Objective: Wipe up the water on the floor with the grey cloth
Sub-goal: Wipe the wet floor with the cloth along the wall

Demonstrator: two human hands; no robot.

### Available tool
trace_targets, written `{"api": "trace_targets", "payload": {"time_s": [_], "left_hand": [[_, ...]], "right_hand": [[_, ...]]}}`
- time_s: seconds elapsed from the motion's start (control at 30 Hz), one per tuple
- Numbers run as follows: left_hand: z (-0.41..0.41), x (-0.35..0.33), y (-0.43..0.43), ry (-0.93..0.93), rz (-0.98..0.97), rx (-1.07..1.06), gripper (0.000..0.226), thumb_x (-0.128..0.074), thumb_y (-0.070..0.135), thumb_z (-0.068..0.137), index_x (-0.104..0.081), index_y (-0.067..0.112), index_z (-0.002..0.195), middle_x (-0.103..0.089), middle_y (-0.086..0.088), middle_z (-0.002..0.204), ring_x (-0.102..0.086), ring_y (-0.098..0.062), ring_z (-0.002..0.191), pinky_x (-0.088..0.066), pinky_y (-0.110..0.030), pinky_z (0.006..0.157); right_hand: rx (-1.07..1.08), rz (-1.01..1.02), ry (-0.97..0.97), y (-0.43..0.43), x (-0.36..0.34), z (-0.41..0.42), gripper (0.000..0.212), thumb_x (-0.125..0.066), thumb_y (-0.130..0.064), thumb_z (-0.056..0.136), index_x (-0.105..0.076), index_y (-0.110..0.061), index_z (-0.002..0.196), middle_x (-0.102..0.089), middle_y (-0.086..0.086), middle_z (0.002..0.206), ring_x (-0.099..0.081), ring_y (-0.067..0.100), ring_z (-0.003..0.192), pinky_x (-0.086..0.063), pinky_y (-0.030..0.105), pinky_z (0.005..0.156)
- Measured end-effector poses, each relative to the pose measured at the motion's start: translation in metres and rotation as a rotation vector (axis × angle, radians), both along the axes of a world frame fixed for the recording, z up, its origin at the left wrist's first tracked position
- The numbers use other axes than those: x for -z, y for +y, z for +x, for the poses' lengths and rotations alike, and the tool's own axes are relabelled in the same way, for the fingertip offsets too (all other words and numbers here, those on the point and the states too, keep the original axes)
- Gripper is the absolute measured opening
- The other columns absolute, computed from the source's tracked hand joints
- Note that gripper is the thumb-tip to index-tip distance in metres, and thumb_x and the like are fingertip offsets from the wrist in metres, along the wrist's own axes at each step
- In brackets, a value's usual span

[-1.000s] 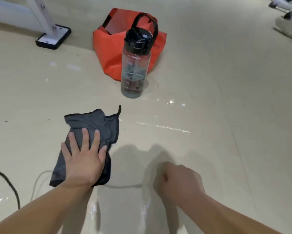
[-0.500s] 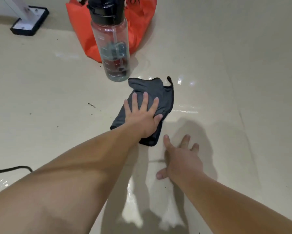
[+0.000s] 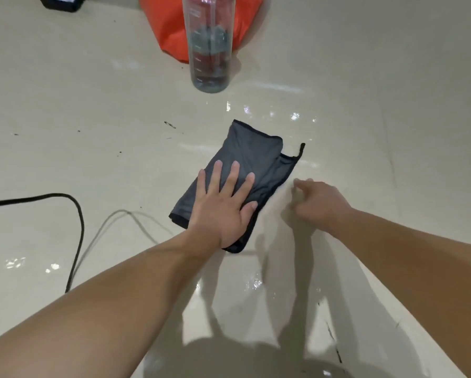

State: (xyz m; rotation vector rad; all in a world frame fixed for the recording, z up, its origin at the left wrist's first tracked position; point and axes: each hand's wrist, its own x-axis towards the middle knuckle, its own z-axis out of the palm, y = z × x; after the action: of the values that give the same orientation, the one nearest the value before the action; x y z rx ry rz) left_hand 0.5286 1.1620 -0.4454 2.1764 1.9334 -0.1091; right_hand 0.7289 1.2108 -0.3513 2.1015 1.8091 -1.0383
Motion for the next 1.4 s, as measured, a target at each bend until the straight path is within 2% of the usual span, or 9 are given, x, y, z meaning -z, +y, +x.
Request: {"api": "trace_targets", "payload": {"time_s": [0.1,0.2,0.4,0.53,0.67,0.87,1.07,1.17,1.4], "left_hand": [[0.033,-0.006,-0.048,-0.030,-0.045,0.082,0.066,-0.005,0.060,0.104,0.004,0.032,0.164,0.010,-0.006,0.173,0.022,-0.041,0.154,0.008,-0.064,0.121],[0.084,-0.011,-0.110,-0.062,-0.111,0.356,0.067,-0.008,0.060,0.104,0.001,0.032,0.164,0.014,-0.004,0.171,0.031,-0.042,0.150,0.014,-0.065,0.119],[0.088,-0.008,-0.178,-0.119,-0.104,0.883,0.057,-0.026,0.059,0.106,-0.026,0.041,0.160,-0.012,0.006,0.172,0.013,-0.030,0.158,0.018,-0.055,0.123],[0.019,-0.006,-0.144,-0.107,-0.029,0.493,0.058,-0.029,0.060,0.105,-0.025,0.041,0.160,-0.010,0.006,0.172,0.007,-0.026,0.159,0.005,-0.053,0.127],[-0.073,-0.007,-0.142,0.022,-0.064,-0.193,0.062,-0.010,0.061,0.105,-0.001,0.040,0.163,0.008,0.002,0.173,0.018,-0.026,0.157,0.007,-0.052,0.126],[-0.112,-0.012,-0.269,0.017,-0.109,-1.029,0.066,-0.004,0.060,0.103,0.001,0.034,0.164,0.001,-0.005,0.173,0.002,-0.034,0.158,-0.008,-0.054,0.125],[-0.125,-0.043,-0.368,-0.129,-0.384,-1.763,0.076,-0.007,0.066,0.100,0.008,0.026,0.164,0.012,-0.014,0.171,0.006,-0.042,0.156,-0.005,-0.057,0.124],[-0.126,-0.063,-0.370,-0.214,-0.564,-1.774,0.075,-0.018,0.061,0.104,0.011,0.024,0.163,0.014,-0.012,0.171,0.005,-0.048,0.154,-0.005,-0.060,0.124],[-0.109,-0.093,-0.386,-0.411,-0.792,-1.071,0.083,-0.042,0.052,0.104,0.016,0.035,0.161,0.026,0.003,0.169,0.016,-0.042,0.155,-0.004,-0.057,0.126]], "right_hand": [[0.153,0.095,0.073,-0.025,-0.005,0.031,0.055,-0.051,-0.009,0.094,-0.056,-0.022,0.148,-0.056,0.001,0.150,-0.051,0.025,0.136,-0.044,0.035,0.111],[0.026,0.171,-0.154,-0.046,-0.002,0.052,0.038,-0.054,-0.016,0.090,-0.064,-0.020,0.126,-0.064,0.004,0.123,-0.061,0.030,0.108,-0.050,0.036,0.085],[-0.183,0.167,-0.272,-0.063,0.005,0.048,0.012,-0.046,-0.020,0.092,-0.054,-0.025,0.085,-0.061,-0.004,0.090,-0.056,0.021,0.081,-0.042,0.030,0.063],[-0.226,0.217,-0.166,-0.063,0.011,0.001,0.010,-0.045,-0.019,0.092,-0.052,-0.025,0.086,-0.059,-0.003,0.089,-0.056,0.023,0.083,-0.045,0.034,0.070],[-0.234,0.268,0.052,-0.082,0.012,-0.060,0.007,-0.045,-0.026,0.094,-0.051,-0.026,0.090,-0.059,-0.004,0.092,-0.058,0.025,0.085,-0.044,0.036,0.070],[-0.484,0.250,0.233,-0.134,0.012,-0.135,0.011,-0.045,-0.030,0.098,-0.052,-0.025,0.105,-0.056,-0.004,0.106,-0.055,0.023,0.100,-0.044,0.035,0.081],[-0.694,0.035,0.139,-0.158,0.005,-0.175,0.021,-0.044,-0.029,0.099,-0.055,-0.015,0.111,-0.062,0.002,0.110,-0.060,0.028,0.102,-0.046,0.034,0.076],[-0.788,0.018,0.185,-0.176,-0.002,-0.190,0.018,-0.046,-0.028,0.097,-0.055,-0.015,0.106,-0.063,0.001,0.105,-0.061,0.027,0.097,-0.048,0.034,0.078],[-0.915,-0.022,0.132,-0.208,-0.019,-0.184,0.016,-0.047,-0.030,0.096,-0.054,-0.018,0.104,-0.057,-0.006,0.095,-0.058,0.023,0.092,-0.043,0.033,0.072]]}}
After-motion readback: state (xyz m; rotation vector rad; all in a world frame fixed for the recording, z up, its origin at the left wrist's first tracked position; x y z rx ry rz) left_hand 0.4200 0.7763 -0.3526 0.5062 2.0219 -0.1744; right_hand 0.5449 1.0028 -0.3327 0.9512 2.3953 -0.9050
